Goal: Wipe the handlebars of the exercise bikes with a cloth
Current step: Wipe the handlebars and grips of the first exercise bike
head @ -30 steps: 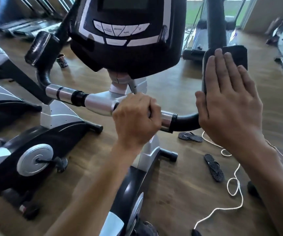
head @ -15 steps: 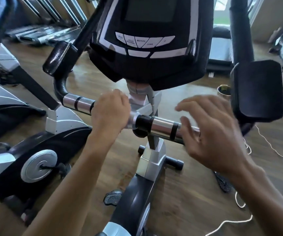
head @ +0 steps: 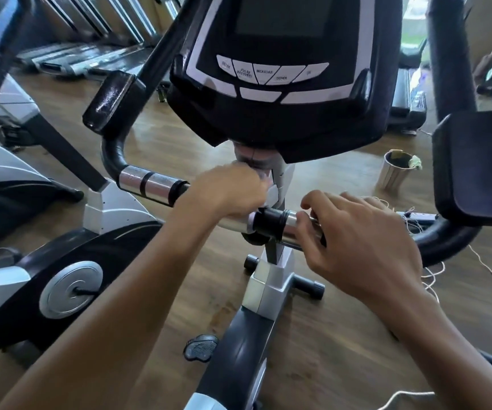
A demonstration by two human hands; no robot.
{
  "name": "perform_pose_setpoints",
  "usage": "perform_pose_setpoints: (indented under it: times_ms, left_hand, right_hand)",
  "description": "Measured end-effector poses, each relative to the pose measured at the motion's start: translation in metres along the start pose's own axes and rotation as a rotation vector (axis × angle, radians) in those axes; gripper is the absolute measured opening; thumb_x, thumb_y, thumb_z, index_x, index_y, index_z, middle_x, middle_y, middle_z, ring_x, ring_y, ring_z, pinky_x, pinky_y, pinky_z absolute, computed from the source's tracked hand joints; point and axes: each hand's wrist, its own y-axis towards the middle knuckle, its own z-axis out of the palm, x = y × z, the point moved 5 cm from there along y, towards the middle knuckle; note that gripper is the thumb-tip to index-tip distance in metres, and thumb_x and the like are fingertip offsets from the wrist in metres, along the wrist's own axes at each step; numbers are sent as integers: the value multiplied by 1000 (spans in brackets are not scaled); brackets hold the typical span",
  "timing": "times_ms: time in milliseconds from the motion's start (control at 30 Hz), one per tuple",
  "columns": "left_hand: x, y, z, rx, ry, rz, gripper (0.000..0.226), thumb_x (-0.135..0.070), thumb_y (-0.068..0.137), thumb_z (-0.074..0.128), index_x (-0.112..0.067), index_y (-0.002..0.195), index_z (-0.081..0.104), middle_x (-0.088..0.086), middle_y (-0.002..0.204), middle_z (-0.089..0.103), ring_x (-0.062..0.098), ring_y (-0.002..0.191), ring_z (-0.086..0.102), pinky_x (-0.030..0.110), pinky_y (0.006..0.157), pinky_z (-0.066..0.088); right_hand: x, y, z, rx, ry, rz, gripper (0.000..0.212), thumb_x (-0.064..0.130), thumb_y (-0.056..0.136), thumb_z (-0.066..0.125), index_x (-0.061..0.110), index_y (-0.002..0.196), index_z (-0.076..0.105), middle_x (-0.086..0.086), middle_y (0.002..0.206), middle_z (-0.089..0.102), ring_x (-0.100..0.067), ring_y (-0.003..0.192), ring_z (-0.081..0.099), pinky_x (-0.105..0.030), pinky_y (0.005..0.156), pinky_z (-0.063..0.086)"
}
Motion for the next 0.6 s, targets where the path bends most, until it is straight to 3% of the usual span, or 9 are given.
perform_pose_setpoints:
  times_ms: [67, 167, 233, 333, 400, 467, 600]
  left_hand:
    - [-6, 14, 6, 63, 45, -16, 34, -31, 104, 34, -13, 120, 59, 17, 116, 57, 37, 111, 54, 47, 97, 47]
    - [-13, 21, 6, 95, 59, -64, 31, -20, 100, 42, -6, 122, 61, 12, 95, 55, 38, 106, 57, 46, 95, 50]
    - [-7, 19, -3, 108, 29, -95, 31, -21, 106, 40, -8, 126, 60, 9, 110, 60, 34, 113, 57, 41, 95, 47]
    - [4, 18, -5, 133, 35, -92, 43, -26, 107, 33, -16, 147, 46, 15, 135, 55, 34, 123, 53, 38, 100, 43]
    - [4, 16, -1, 132, 102, -66, 58, -41, 92, 26, -18, 136, 54, 16, 135, 56, 36, 116, 54, 45, 103, 45]
    - [-7, 11, 4, 127, 137, -88, 54, -39, 83, 27, -16, 121, 57, 18, 129, 57, 36, 106, 53, 50, 101, 48]
    - [-15, 21, 10, 33, 68, -226, 56, -39, 103, 38, -10, 150, 41, 24, 154, 36, 40, 137, 40, 54, 111, 39]
  right_hand:
    - [1, 0, -1, -25, -10, 4, 30, 44, 96, 41, 22, 91, 61, 8, 76, 69, -22, 70, 65, -33, 60, 40]
    - [0, -1, -2, -55, -14, -4, 27, 43, 96, 47, 22, 88, 62, 8, 71, 69, -25, 60, 62, -29, 57, 29]
    - [-2, -4, -3, -68, -4, -4, 29, 45, 97, 46, 23, 87, 62, 9, 70, 69, -25, 58, 62, -28, 57, 28]
    - [-3, -8, -2, -64, -21, 7, 36, 47, 98, 37, 23, 83, 60, 8, 68, 67, -25, 55, 61, -30, 55, 35]
    - [0, -8, -1, -70, -26, 6, 38, 46, 98, 35, 23, 80, 59, 7, 67, 66, -24, 53, 59, -30, 54, 36]
    - [1, -7, -3, -83, -41, 6, 37, 45, 97, 36, 23, 77, 57, 7, 65, 65, -24, 50, 57, -28, 53, 29]
    - [2, -6, -2, -98, -72, -6, 35, 44, 98, 39, 23, 76, 56, 7, 64, 64, -23, 52, 59, -29, 56, 27]
